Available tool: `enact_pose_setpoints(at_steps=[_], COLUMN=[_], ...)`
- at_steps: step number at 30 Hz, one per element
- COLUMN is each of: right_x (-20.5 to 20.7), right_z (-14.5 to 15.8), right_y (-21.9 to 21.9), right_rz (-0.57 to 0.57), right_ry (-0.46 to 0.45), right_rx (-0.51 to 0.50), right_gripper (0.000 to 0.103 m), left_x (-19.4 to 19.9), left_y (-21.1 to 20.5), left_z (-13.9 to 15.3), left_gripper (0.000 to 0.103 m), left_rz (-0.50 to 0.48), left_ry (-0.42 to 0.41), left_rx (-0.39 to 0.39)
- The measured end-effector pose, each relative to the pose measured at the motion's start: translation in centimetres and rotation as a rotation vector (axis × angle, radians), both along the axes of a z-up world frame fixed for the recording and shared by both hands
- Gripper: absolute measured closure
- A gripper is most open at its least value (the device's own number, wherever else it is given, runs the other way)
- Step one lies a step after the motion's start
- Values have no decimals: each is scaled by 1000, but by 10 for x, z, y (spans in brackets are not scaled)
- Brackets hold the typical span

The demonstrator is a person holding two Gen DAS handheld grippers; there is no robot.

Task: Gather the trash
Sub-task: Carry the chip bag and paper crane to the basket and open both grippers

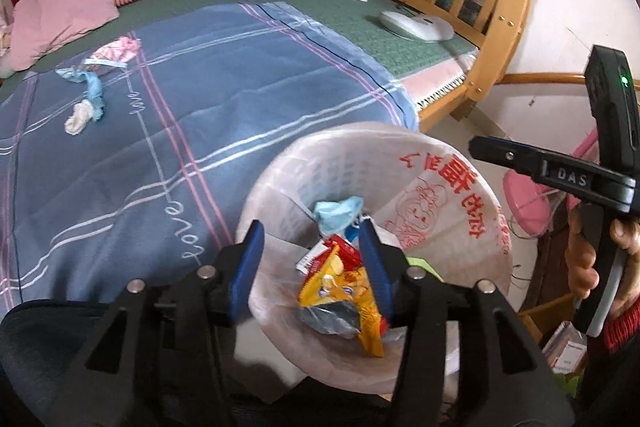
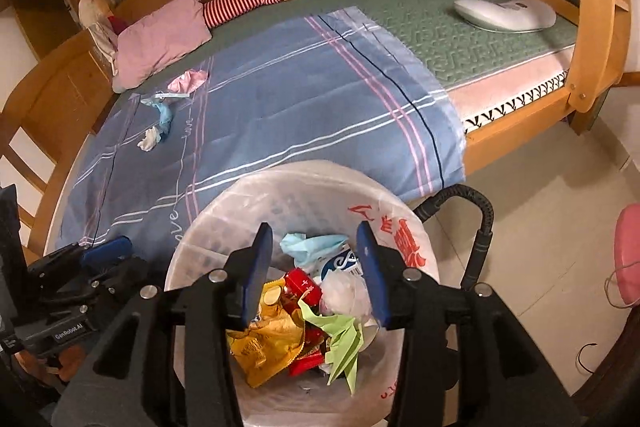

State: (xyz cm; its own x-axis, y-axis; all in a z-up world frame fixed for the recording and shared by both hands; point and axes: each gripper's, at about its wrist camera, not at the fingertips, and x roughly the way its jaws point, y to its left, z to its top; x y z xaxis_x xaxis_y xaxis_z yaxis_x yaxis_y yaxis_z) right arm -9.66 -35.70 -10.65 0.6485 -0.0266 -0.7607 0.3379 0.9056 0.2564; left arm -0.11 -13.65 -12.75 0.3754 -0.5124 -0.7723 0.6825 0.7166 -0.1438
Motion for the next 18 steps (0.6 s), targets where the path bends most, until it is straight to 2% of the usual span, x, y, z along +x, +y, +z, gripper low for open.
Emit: enact_pose_setpoints(at_steps=[3,9,14,18], right_x=[1,13,25,35], right_z=[2,6,5,9], right_y=[4,14,27,38], right_rz=[1,26,54,76], right_ry=[-23,-54,-67,-77], right_rx=[-22,-35,-46,-75], right_gripper=[60,60,60,58], left_x=[4,12,14,14], left_y=[6,21,25,28], left_z=[4,15,21,26], left_gripper=[49,49,49,43], left_rz=[49,173,222,241], left_ry=[-38,-177,-274,-325], left_rx=[10,64,119,134])
